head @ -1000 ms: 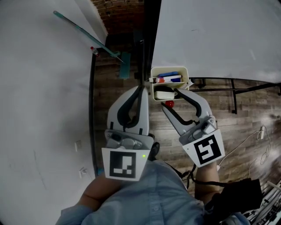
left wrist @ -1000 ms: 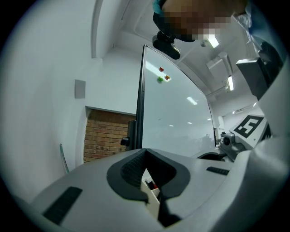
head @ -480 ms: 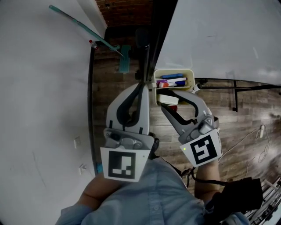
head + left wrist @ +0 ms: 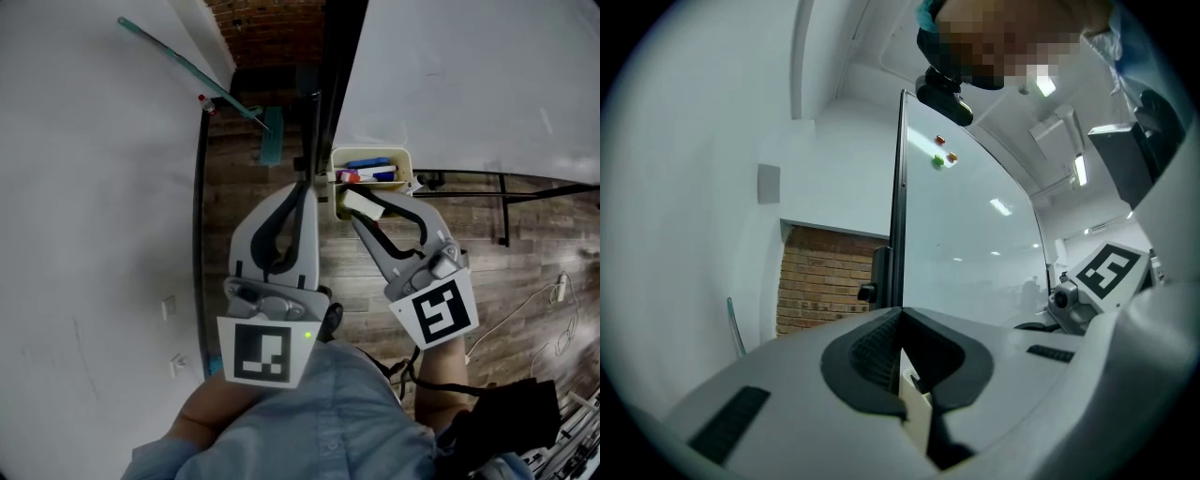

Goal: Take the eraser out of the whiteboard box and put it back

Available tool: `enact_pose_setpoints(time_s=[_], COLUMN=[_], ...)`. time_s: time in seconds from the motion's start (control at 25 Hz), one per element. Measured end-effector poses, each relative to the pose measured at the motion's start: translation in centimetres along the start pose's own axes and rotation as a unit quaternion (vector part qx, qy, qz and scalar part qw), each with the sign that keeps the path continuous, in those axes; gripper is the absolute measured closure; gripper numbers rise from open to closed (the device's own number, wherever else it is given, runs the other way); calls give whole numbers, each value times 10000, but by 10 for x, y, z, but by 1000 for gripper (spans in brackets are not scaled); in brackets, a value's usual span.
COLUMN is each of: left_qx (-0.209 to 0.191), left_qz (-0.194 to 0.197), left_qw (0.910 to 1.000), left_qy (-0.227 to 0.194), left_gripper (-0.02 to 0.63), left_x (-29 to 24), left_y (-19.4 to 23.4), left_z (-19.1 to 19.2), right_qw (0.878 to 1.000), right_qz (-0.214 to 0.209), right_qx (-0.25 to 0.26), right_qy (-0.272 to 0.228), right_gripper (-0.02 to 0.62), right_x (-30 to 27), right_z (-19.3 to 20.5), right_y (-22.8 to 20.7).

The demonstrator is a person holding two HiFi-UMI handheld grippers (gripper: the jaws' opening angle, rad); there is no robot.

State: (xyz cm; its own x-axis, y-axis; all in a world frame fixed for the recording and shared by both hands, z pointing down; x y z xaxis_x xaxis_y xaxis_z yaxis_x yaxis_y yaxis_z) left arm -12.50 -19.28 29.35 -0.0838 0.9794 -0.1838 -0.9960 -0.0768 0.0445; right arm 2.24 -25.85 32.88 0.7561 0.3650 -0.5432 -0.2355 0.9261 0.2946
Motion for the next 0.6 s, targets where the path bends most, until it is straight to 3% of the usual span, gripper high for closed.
enact_pose_setpoints(time_s=[0.4,0.6], left_qx=[-196,-316], left_qz=[-33,13], left_qw=[9996,9987], left_qy=[-217,-397], left_gripper=[601,601], left_x=[24,34], left_y=[-18,-30], left_z=[-15,-24], right_qw=[9960,9890], right_qz=[361,790], right_qx=[-441,-588], right_qy=[-684,-1108], right_gripper=[494,494], right_x=[37,67], right_z=[-17,-27], right_y=[-5,-6])
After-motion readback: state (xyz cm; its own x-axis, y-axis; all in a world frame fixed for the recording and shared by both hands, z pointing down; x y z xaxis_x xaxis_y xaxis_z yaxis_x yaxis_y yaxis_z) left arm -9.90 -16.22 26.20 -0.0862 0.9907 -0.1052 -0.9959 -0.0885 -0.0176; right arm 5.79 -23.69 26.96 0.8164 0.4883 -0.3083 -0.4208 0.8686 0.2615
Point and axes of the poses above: the fingertips, and each gripper's own axes: x backward along the fingers, y to its left, z out of its underside, the point moved 9 cm from there along x, backward along the fingers, and after that the axes turned 12 degrees about y, right-handed, at the moved point
